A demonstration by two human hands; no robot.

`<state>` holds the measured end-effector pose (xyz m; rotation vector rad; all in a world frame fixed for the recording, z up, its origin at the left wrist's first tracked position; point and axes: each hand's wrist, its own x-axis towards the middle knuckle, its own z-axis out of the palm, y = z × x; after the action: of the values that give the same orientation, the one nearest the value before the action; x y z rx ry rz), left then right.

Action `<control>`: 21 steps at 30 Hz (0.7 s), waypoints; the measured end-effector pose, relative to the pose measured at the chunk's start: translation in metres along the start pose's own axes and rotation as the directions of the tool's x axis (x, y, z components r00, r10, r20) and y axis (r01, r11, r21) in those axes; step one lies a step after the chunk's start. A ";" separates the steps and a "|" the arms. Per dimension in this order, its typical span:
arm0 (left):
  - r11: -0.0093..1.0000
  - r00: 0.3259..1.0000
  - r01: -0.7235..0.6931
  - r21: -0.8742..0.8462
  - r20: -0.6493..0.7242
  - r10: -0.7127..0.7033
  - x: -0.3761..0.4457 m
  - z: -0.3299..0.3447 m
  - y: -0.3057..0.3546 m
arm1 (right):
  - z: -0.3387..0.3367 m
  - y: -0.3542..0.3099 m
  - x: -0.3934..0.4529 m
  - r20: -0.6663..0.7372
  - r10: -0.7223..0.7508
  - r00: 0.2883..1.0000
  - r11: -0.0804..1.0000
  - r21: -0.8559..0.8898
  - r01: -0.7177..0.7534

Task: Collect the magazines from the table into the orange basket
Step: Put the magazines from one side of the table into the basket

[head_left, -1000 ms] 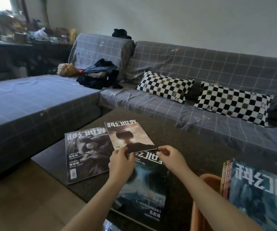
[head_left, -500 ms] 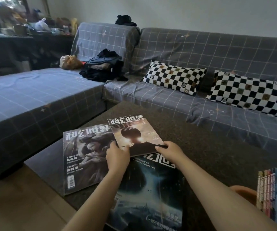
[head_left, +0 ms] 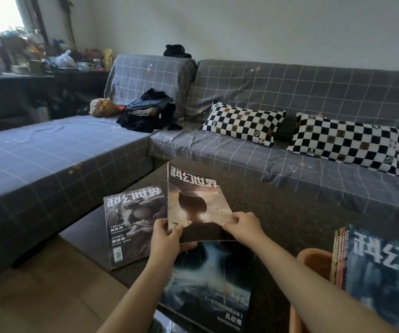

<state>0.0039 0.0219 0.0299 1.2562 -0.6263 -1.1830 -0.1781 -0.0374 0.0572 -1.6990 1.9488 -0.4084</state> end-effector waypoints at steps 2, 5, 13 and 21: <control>0.999 0.999 0.007 -0.048 0.042 -0.005 -0.025 -0.006 0.007 | -0.010 0.000 -0.020 -0.015 0.052 0.999 0.991 0.127 -0.050; 0.997 0.992 -0.011 -0.076 0.122 0.020 -0.059 -0.011 0.018 | -0.033 0.004 -0.053 -0.005 0.081 0.997 0.913 0.402 -0.073; 0.997 0.925 -0.065 -0.035 0.373 0.073 -0.126 0.011 0.028 | -0.088 0.050 -0.143 -0.126 0.026 0.992 0.645 0.760 0.080; 0.996 0.802 -0.086 0.037 0.595 0.047 -0.170 0.071 0.010 | -0.123 0.130 -0.204 -0.282 0.153 0.947 0.529 0.833 0.163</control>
<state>-0.1114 0.1491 0.0959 0.8861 -1.1694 -1.5176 -0.3385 0.1707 0.1248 -0.9835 1.4739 -1.4639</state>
